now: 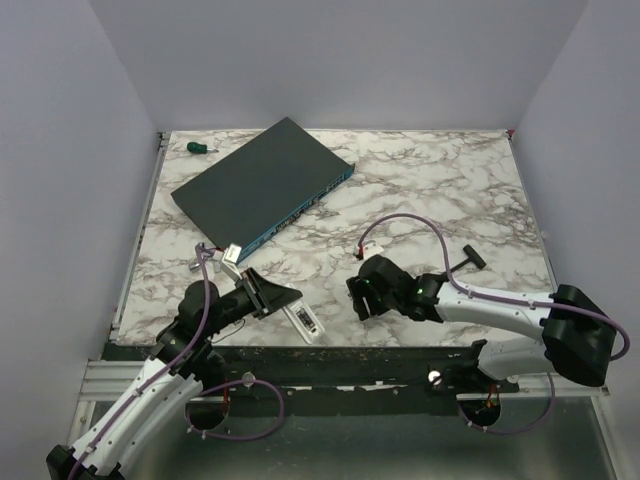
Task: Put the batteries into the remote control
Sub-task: Pick up the battery cover at the center of the board.
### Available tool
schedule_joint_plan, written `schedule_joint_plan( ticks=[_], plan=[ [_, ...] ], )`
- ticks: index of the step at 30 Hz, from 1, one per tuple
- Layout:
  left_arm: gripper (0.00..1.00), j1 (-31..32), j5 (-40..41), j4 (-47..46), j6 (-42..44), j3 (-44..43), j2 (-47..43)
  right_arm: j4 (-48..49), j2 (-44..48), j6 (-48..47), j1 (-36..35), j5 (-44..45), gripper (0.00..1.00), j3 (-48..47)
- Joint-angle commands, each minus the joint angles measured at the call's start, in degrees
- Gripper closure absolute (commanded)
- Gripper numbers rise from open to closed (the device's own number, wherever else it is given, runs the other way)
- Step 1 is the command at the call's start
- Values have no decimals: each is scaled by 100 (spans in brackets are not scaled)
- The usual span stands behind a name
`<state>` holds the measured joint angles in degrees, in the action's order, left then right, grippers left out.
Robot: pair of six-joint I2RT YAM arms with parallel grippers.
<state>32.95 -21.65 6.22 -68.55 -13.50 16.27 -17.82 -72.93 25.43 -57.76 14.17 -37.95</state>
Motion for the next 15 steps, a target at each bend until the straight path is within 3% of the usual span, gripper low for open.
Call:
schedule_joint_plan(
  ticks=[1,15],
  plan=[
    [100,-44,103,88,-21,-176,-216,374,-520,-506,41,-544,31,-203],
    [100,-52,127,176,-55,-132,-342,200,-1320,-554,45,-387,45,-593]
  ],
)
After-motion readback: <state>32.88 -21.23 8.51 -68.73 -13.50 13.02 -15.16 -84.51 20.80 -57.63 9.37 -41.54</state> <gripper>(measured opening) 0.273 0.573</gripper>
